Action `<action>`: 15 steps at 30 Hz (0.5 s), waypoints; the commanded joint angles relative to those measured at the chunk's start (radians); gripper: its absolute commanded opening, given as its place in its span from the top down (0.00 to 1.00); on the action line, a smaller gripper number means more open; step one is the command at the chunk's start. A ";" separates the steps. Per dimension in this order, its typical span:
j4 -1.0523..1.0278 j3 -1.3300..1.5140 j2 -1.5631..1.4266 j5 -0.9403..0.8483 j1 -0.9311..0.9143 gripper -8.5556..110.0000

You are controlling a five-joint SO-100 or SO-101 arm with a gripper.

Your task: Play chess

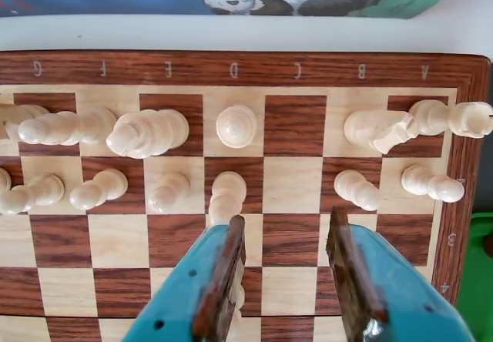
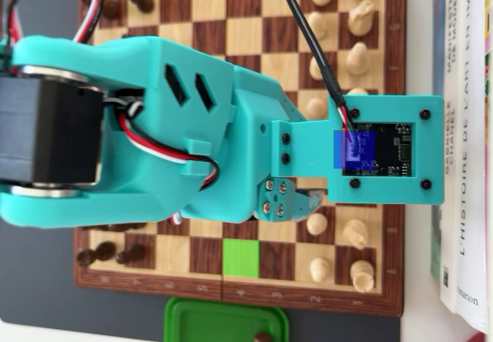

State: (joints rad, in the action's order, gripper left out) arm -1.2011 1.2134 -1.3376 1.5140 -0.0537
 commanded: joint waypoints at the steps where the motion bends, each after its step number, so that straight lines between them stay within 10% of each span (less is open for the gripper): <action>1: 0.008 -0.074 0.003 0.005 -0.002 0.79; 15: 0.005 -0.230 0.170 0.003 -0.002 0.79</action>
State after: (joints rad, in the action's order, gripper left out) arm -1.2011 1.0477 -1.1597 1.5140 -0.0537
